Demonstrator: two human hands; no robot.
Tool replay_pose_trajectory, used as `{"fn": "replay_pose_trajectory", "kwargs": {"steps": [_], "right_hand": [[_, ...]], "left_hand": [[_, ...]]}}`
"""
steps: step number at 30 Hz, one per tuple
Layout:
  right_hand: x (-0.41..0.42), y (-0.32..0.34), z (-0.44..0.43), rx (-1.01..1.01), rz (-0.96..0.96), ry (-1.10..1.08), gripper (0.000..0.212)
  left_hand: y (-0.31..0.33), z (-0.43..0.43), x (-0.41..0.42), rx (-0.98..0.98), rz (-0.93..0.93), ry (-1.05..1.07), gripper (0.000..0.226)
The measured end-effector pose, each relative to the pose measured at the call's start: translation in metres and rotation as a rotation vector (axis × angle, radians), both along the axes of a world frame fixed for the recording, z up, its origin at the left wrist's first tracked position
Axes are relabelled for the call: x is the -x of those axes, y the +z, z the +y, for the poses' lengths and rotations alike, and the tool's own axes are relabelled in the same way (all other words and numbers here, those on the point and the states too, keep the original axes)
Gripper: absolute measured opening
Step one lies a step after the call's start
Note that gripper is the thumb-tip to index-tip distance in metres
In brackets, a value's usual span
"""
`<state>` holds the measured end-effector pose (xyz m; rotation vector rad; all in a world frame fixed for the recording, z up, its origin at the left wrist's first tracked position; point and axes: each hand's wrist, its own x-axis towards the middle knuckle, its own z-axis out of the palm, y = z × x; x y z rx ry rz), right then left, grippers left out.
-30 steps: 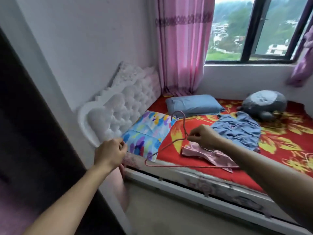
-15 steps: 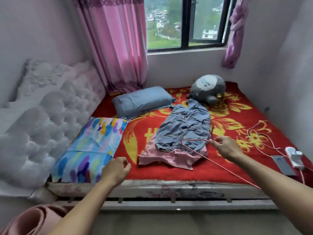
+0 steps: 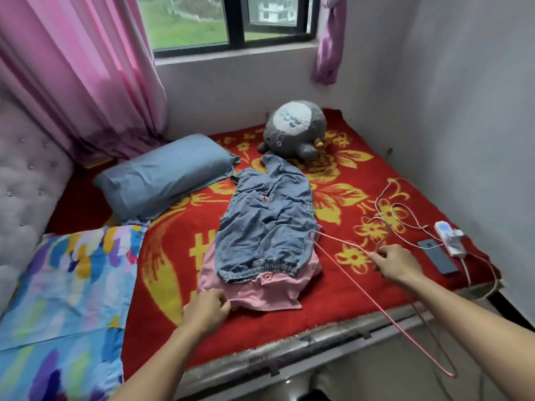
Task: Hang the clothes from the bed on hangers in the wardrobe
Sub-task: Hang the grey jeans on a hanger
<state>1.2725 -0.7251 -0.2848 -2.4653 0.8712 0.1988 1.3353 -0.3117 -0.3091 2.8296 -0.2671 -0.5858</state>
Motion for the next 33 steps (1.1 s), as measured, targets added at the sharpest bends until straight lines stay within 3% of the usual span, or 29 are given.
{"fn": "replay_pose_trajectory", "kwargs": {"steps": [5, 9, 14, 18, 22, 25, 28, 30, 33], "right_hand": [[-0.060, -0.051, -0.022, -0.049, -0.006, -0.017, 0.019], [-0.124, -0.112, -0.041, -0.041, 0.013, -0.027, 0.027], [-0.206, -0.182, -0.064, 0.112, 0.016, 0.006, 0.034], [-0.240, -0.252, -0.064, 0.166, 0.087, 0.200, 0.047], [-0.224, -0.318, -0.037, 0.130, 0.236, 0.365, 0.051], [-0.213, -0.342, 0.001, 0.167, -0.042, 0.421, 0.044], [-0.218, -0.353, 0.060, 0.064, -0.283, 0.649, 0.034], [-0.223, -0.366, 0.091, 0.065, -0.251, 0.801, 0.045], [-0.228, -0.389, 0.102, 0.257, -0.092, 0.858, 0.071]], "left_hand": [[-0.045, -0.016, -0.041, -0.029, 0.101, 0.002, 0.022], [-0.087, -0.022, -0.071, -0.093, 0.186, 0.047, 0.019], [-0.143, -0.037, -0.118, -0.152, 0.206, 0.080, 0.018], [-0.202, -0.051, -0.155, -0.093, 0.198, 0.127, 0.014], [-0.264, -0.049, -0.182, -0.106, 0.137, 0.061, 0.019], [-0.302, -0.041, -0.201, -0.142, 0.089, 0.000, 0.034], [-0.330, -0.038, -0.212, -0.179, 0.076, -0.060, 0.058], [-0.343, -0.038, -0.210, -0.225, 0.074, -0.055, 0.059], [-0.353, -0.036, -0.200, -0.258, 0.015, -0.073, 0.055]]}}
